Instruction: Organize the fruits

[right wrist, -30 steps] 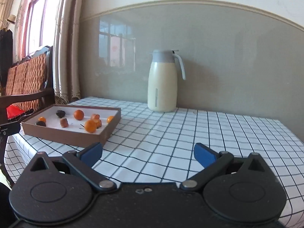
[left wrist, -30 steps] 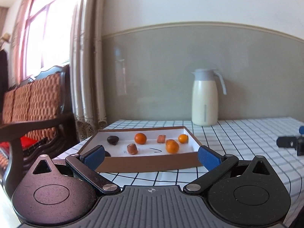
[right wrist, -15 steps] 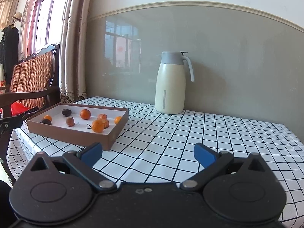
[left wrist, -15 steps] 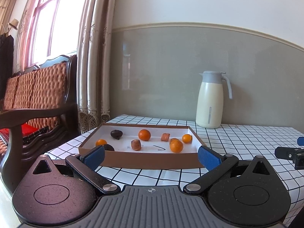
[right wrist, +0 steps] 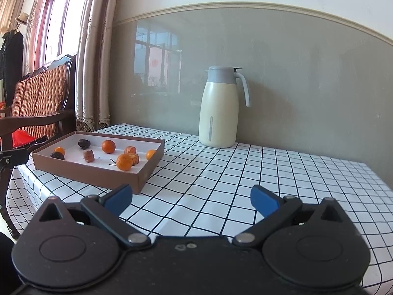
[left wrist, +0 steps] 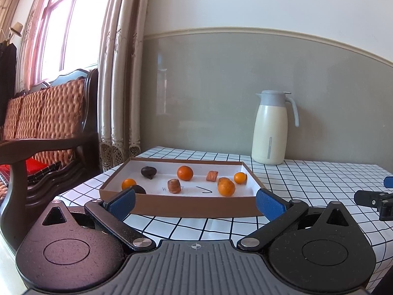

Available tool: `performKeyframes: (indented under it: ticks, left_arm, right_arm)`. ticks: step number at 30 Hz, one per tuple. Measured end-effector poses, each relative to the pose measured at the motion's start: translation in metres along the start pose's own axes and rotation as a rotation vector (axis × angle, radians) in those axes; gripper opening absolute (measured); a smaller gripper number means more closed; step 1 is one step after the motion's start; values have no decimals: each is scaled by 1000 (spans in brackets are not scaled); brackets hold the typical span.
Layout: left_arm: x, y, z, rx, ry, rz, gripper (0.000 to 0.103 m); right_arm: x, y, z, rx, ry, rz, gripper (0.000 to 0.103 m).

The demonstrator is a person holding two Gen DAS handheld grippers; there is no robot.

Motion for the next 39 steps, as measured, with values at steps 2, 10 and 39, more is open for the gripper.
performKeyframes:
  ticks: [2,10,39]
  left_arm:
    - [0,0,0,-1,0,-1,103]
    - [-1,-4,0,-2,0,-19,103]
    - [1,-3,-1,-6,-2,-17,103]
  right_arm:
    - [0,0,1,0,-4,0,97]
    - [0,1,2,1,-8,3,97]
    - [1,2,-1,-4,7,13,97]
Point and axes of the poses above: each gripper's, at about its wrist camera, not at the fingertips, and z roughly the way its jaws point, y to its right, x to its top, the point moved 6 cm from there along z, roughly the way its jaws point, and after that the axes turned 15 degrees about -x, right-handed, at the moved point
